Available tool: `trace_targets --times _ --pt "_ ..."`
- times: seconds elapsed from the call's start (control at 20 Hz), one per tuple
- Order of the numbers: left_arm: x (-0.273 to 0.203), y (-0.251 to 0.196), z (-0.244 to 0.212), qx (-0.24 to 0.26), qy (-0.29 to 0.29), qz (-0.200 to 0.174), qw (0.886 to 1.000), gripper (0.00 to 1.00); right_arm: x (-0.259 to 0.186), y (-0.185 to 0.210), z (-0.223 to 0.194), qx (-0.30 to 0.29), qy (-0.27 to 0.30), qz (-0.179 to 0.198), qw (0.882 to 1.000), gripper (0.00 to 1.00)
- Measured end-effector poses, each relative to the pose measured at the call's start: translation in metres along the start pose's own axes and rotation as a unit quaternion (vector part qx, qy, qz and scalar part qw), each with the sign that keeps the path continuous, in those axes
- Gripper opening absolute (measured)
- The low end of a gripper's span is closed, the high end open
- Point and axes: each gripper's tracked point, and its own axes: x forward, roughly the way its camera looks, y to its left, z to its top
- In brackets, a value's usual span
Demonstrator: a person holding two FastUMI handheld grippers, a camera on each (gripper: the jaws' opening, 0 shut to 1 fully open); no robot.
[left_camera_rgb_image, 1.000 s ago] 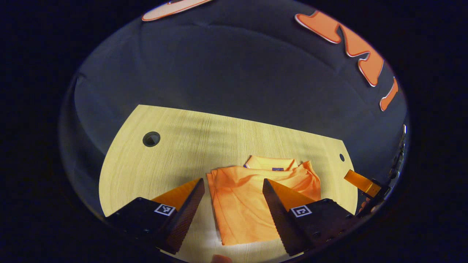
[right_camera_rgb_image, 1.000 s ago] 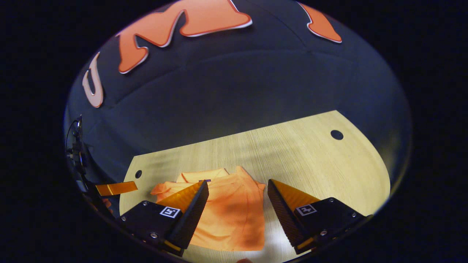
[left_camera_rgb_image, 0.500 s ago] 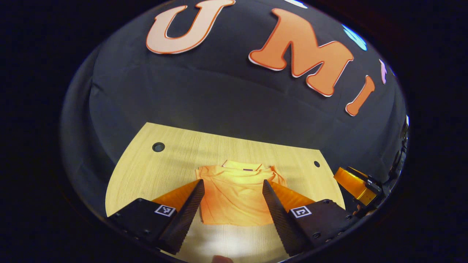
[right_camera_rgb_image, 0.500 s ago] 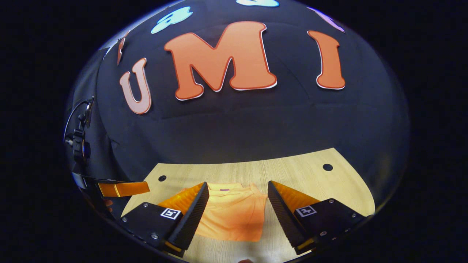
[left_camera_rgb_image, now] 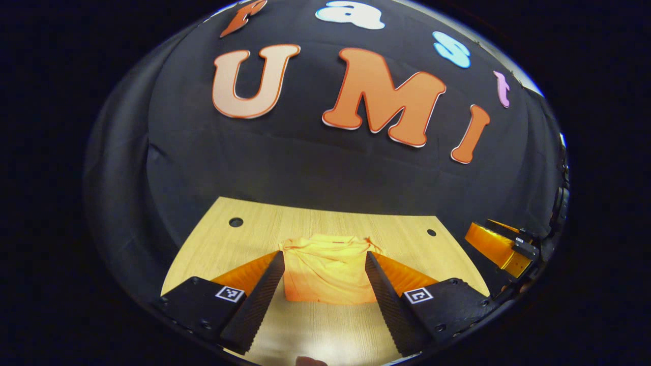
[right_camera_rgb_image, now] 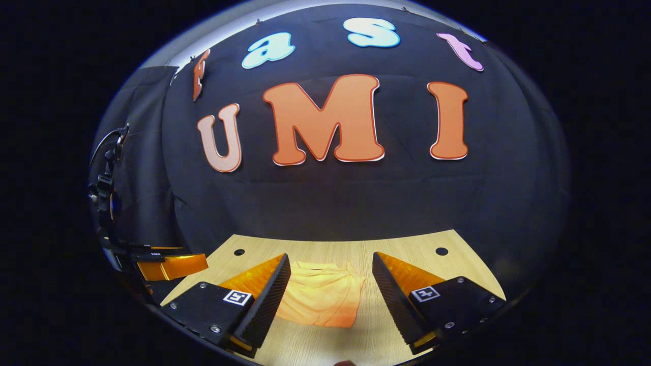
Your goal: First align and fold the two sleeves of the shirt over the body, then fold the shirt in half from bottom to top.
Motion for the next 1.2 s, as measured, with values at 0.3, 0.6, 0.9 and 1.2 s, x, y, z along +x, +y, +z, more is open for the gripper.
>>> trace_targets --times 0.3,0.6,0.9,1.2 --pt "-0.054 -0.009 0.004 0.000 -0.063 0.015 0.998 0.98 -0.043 0.020 -0.002 -0.026 -0.026 0.027 0.999 0.98" --pt "-0.109 -0.013 -0.002 0.007 -0.124 0.044 0.991 0.97 -0.074 0.031 -0.004 -0.051 -0.057 0.039 0.996 0.98" --pt "-0.141 -0.019 -0.013 0.054 -0.171 0.071 0.981 0.97 -0.098 0.032 -0.018 -0.067 -0.074 0.044 0.994 0.98" --pt "-0.160 -0.032 -0.019 0.073 -0.213 0.074 0.972 0.98 -0.110 0.032 -0.035 -0.063 -0.066 0.047 0.995 0.98"
